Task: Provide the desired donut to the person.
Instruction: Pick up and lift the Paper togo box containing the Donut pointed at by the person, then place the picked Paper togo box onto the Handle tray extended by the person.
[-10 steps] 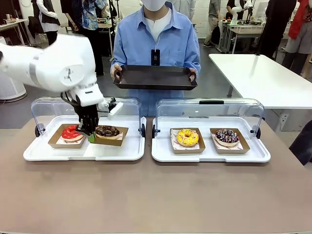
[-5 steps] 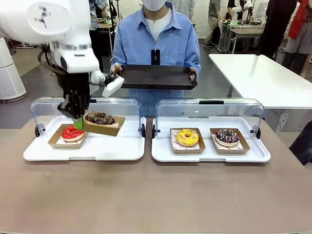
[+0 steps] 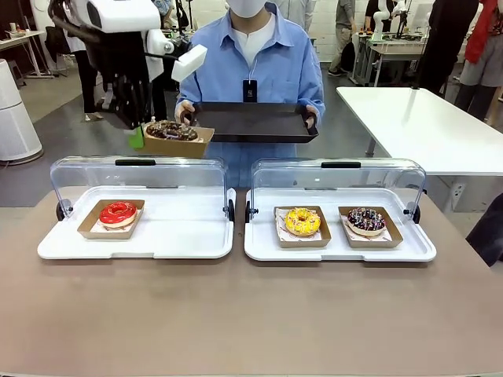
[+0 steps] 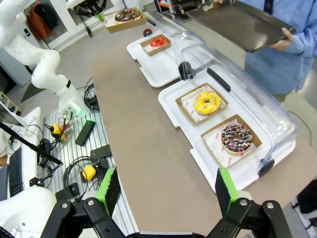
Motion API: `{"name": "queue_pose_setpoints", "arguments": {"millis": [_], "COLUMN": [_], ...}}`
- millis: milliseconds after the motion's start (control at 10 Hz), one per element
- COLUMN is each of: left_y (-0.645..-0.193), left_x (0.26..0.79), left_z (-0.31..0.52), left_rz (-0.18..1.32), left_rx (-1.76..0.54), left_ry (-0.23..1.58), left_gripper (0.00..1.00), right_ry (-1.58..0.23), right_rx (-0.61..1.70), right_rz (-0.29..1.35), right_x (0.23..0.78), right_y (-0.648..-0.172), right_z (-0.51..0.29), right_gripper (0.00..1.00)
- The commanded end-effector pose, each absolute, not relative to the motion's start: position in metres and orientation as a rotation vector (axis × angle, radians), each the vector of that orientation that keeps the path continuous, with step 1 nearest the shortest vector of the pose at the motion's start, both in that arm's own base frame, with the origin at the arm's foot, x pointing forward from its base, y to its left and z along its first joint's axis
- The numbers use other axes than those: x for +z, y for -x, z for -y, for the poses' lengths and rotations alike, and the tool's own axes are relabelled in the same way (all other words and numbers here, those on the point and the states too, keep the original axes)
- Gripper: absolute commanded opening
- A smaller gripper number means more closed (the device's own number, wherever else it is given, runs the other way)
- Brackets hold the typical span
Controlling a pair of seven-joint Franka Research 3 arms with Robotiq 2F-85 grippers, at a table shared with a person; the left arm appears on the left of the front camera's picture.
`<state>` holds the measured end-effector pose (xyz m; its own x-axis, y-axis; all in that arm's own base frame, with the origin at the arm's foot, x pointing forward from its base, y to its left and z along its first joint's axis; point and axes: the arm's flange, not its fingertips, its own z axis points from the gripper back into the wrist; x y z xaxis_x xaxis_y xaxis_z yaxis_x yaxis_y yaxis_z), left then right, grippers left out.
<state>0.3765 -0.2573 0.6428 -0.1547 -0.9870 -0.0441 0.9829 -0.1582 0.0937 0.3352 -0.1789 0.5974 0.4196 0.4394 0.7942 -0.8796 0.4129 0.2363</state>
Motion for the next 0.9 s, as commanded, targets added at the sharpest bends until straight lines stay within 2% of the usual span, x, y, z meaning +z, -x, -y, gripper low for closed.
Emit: {"name": "queue_pose_setpoints", "arguments": {"millis": [0,800], "left_y": [-0.3887,-0.3841], "left_x": [0.6417,0.6424], "left_z": [0.2562,0.2566], "left_rz": [0.044,0.049], "left_rx": [-1.698,-1.72], "left_ry": [-0.114,-0.101], "left_gripper": [0.0,0.0], "right_ry": [-0.735,-0.735], "right_rx": [0.928,0.928], "right_rz": [0.723,0.723], "right_x": [0.5981,0.5981], "right_y": [-0.3348,-0.3348], "right_z": [0.1791,0.1791], "right_gripper": [1.0,1.0]}}
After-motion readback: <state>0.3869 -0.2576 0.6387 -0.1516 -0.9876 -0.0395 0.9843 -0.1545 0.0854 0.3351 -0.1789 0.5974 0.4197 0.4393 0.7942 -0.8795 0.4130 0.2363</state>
